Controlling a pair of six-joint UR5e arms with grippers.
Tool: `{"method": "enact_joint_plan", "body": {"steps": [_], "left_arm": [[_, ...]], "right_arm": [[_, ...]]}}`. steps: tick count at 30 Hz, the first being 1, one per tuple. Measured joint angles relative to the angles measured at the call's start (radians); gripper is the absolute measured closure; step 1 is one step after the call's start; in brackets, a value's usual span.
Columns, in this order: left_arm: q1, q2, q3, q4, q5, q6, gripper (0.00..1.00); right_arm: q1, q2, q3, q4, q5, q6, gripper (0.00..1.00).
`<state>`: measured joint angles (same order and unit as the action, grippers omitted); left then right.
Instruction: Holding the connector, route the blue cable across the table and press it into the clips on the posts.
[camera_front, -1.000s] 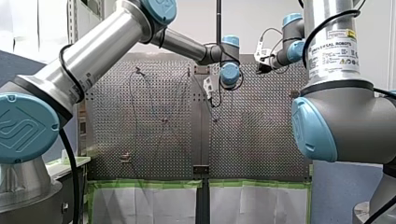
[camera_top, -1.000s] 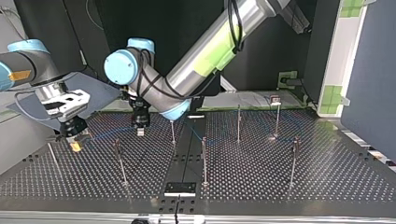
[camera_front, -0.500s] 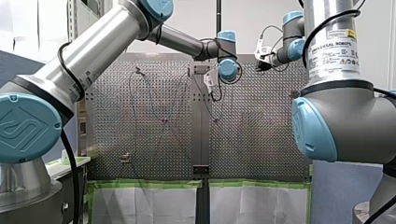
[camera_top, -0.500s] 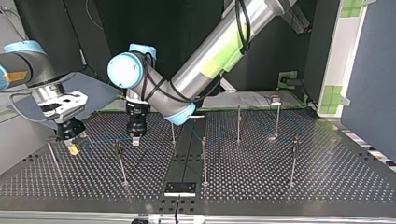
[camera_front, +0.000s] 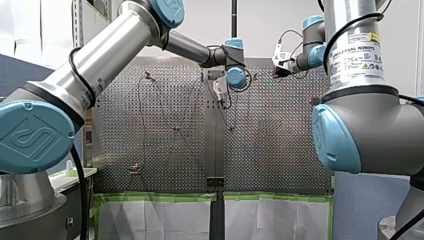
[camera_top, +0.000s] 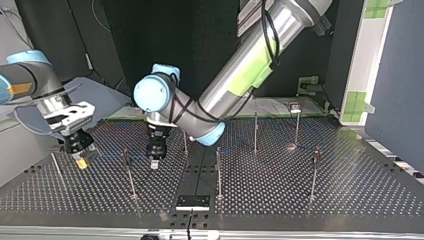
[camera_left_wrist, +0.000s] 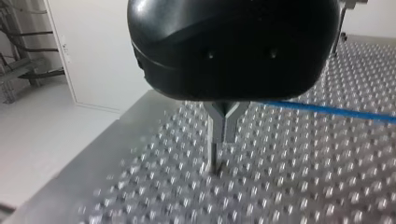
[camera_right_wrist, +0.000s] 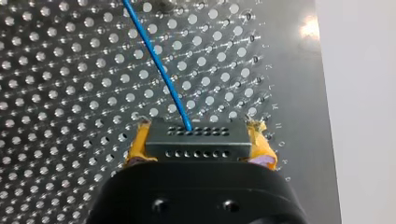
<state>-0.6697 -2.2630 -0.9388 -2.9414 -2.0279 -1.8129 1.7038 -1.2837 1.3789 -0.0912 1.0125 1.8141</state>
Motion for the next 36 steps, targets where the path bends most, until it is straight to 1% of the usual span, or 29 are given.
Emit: {"method": "enact_joint_plan", "body": {"steps": [4,7,13,17,18,19,20,21,22,23,24,25,26,31,36], "left_arm": [[0.022,-0.004,0.000,0.005,0.020,-0.001,1.00],[0.027,-0.008,-0.002,0.005,0.032,-0.001,1.00],[0.022,-0.009,-0.004,0.002,0.056,-0.004,1.00],[0.015,-0.009,-0.004,-0.008,0.060,-0.005,1.00],[0.014,-0.010,-0.004,-0.011,0.060,-0.005,0.95],[0.013,-0.010,-0.004,-0.015,0.060,-0.005,0.95],[0.012,-0.009,-0.004,-0.019,0.060,-0.005,0.83],[0.011,-0.009,-0.004,-0.022,0.060,-0.004,0.64],[0.009,-0.010,-0.004,-0.028,0.057,-0.003,0.64],[0.007,-0.009,-0.004,-0.033,0.055,-0.002,0.49],[0.005,-0.009,-0.004,-0.037,0.052,-0.001,0.20],[0.003,-0.009,-0.004,-0.044,0.047,0.000,0.20],[0.001,-0.009,-0.004,-0.049,0.042,0.001,0.01],[-0.013,-0.009,-0.004,-0.086,0.008,0.011,0.01],[-0.025,-0.006,-0.004,-0.126,-0.020,0.003,0.01]], "right_arm": [[-0.001,0.016,-0.018,-0.001,-0.002,0.000,1.00],[-0.003,0.025,-0.026,-0.006,-0.003,0.000,1.00],[-0.008,0.031,-0.029,-0.015,-0.010,0.001,1.00],[-0.010,0.032,-0.030,-0.017,-0.015,0.001,1.00],[-0.010,0.032,-0.029,-0.017,-0.016,0.001,1.00],[-0.010,0.032,-0.030,-0.018,-0.016,0.000,1.00],[-0.009,0.032,-0.030,-0.018,-0.016,0.000,1.00],[-0.009,0.032,-0.030,-0.018,-0.016,0.000,1.00],[-0.008,0.032,-0.030,-0.017,-0.017,0.000,1.00],[-0.008,0.032,-0.030,-0.017,-0.017,-0.001,1.00],[-0.008,0.033,-0.030,-0.017,-0.017,-0.001,1.00],[-0.008,0.033,-0.030,-0.016,-0.017,-0.001,1.00],[-0.009,0.033,-0.030,-0.016,-0.017,-0.002,1.00],[-0.011,0.033,-0.030,-0.017,-0.017,-0.002,1.00],[-0.012,0.033,-0.030,-0.018,-0.017,-0.002,1.00]]}}
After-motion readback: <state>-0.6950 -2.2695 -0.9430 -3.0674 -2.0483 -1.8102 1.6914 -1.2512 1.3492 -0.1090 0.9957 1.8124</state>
